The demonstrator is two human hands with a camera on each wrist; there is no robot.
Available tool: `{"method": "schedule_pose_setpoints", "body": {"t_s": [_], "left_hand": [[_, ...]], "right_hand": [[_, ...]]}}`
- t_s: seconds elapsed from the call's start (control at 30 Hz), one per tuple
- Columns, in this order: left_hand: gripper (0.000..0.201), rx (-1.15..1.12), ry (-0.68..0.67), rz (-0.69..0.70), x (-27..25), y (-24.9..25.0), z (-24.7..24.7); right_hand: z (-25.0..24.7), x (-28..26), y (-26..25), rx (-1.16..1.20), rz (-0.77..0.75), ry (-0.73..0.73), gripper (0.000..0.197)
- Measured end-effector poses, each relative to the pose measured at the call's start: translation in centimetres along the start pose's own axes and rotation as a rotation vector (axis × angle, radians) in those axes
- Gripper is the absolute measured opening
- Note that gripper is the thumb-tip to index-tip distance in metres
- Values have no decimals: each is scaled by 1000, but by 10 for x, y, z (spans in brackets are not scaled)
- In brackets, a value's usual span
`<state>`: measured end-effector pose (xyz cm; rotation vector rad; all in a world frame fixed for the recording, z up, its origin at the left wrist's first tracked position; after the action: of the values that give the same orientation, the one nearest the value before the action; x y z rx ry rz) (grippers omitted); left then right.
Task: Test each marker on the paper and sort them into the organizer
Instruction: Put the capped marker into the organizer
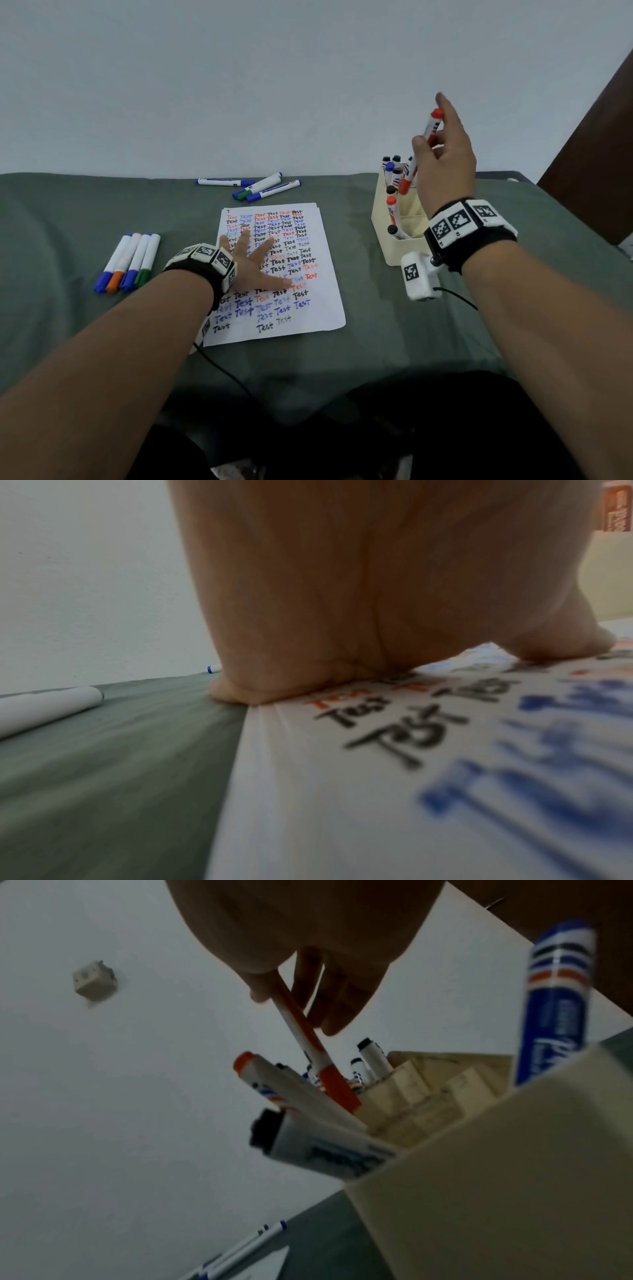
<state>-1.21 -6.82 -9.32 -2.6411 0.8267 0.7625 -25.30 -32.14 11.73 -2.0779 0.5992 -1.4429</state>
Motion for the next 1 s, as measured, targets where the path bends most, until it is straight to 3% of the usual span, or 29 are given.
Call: {"method": "schedule_pose_setpoints", "body": {"t_s": [0.13,0.27,0.37,0.47,0.6,0.7,0.9,1.0], "left_hand": [[133,3,-2,-3,1,0,0],[135,1,-4,-4,2,1,0],[134,6,-3,-6,1,0,0],[132,5,0,-4,0,0,-1],[134,2,-8,-7,0,1,-2],[135,10,-13,-15,-1,1,-2],[136,6,-1,-29,4,0,-1],[137,15,3,-32,6,-2,-1]], "right_hand": [[22,-19,23,-97,120,-182,31],[20,-33,35,21,241,-109,33],[17,-27,24,-60,187,-100,36],[30,-17,-4,-169,6,-167,38],[76,-23,-56,-182,-271,-379,46],[118,-38,-75,-110,-346,-563,57],[187,-82,-17,-404,-183,-1033,74],[199,-102,18,-490,-70,-1163,80]]}}
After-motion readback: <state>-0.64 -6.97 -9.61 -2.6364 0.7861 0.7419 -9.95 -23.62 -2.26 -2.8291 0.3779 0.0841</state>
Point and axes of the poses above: each hand's wrist, its own x-axis towards the middle knuckle, its own z-axis out of the palm, y = z × x, the point moved 9 cm from there along x, towards the middle knuckle, and after that the axes turned 12 degrees about -z, right-handed, at the moved point
